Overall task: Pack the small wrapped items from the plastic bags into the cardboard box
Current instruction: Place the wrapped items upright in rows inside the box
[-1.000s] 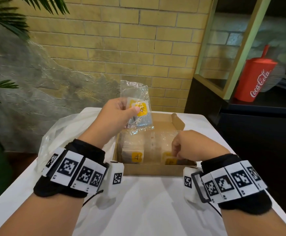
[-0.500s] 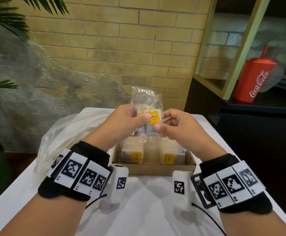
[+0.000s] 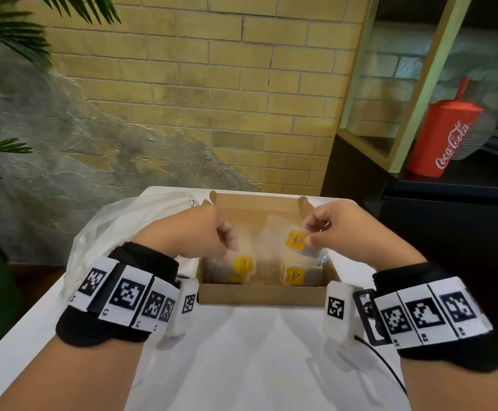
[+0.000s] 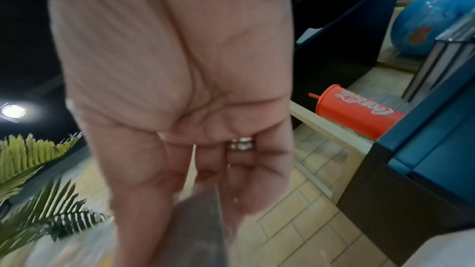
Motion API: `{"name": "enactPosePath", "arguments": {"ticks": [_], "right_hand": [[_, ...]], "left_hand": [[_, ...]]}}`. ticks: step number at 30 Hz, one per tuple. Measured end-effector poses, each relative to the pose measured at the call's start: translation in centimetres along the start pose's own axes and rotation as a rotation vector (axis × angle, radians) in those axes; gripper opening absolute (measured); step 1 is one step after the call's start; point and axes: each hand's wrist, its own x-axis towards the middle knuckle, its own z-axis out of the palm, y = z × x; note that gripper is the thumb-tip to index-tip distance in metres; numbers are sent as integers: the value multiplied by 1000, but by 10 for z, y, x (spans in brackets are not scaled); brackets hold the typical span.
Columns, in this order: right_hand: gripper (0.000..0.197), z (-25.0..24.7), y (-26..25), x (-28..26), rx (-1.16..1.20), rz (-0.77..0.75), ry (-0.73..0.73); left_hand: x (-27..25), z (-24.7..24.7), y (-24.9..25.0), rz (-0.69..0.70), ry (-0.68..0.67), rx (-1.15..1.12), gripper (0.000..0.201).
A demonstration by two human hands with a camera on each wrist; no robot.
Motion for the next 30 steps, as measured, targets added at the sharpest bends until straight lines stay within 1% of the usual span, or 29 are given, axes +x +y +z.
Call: {"name": "enactPosePath", "arguments": {"ticks": [1, 4, 5, 7, 9, 11, 12, 14, 16, 17, 18, 19, 20, 22, 24, 26, 27, 28, 30], "right_hand": [[11, 1, 0, -1, -75, 11, -71], [12, 9, -2, -5, -242, 52, -282], [11, 11, -2, -6, -281, 70, -324], [11, 15, -3, -6, -334, 94, -357], [12, 17, -5, -3, -372, 108, -343], [14, 18, -7, 0, -406, 116, -290], [15, 18, -6, 1, -408, 117, -252], [18, 18, -5, 2, -397, 86, -157], [16, 17, -6, 2, -378, 37, -63], [12, 17, -7, 1, -350, 11, -35], [10, 16, -8, 1, -311, -12, -41], [10, 16, -9, 0, -269, -24, -85], [14, 16, -11, -1, -236, -18, -165], [28, 19, -14, -3, -212, 34, -357], [42, 25, -14, -4, -260, 93, -496], [55, 29, -13, -3, -329, 137, -567], [58, 30, -13, -3, -352, 154, -588], [60, 30, -13, -3, -375, 175, -603], [59, 29, -13, -3, -407, 208, -609]], "left_hand": [[0, 1, 0, -27, -30, 34, 24], [0, 5, 0, -79, -87, 139, 20], [0, 6, 1, -87, -99, 163, 18], [0, 7, 0, -85, -97, 184, 17], [1, 6, 0, -75, -65, 181, 20], [2, 5, -1, -51, 17, 174, 21], [2, 5, -1, -35, 63, 175, 18], [2, 5, 0, -6, 122, 186, 11], [1, 3, 3, 11, 161, 198, 10], [0, 1, 5, 24, 173, 191, 10], [-1, 0, 8, 34, 168, 179, 14], [-2, -1, 11, 40, 139, 163, 18], [-4, 0, 14, 36, 83, 144, 20], [-7, 3, 20, 8, -74, 116, 21], [-9, 10, 26, -43, -232, 137, 21], [-10, 15, 30, -86, -329, 254, 25], [-9, 16, 30, -105, -359, 323, 29], [-8, 17, 29, -127, -377, 384, 32], [-6, 17, 26, -179, -393, 424, 31]]}}
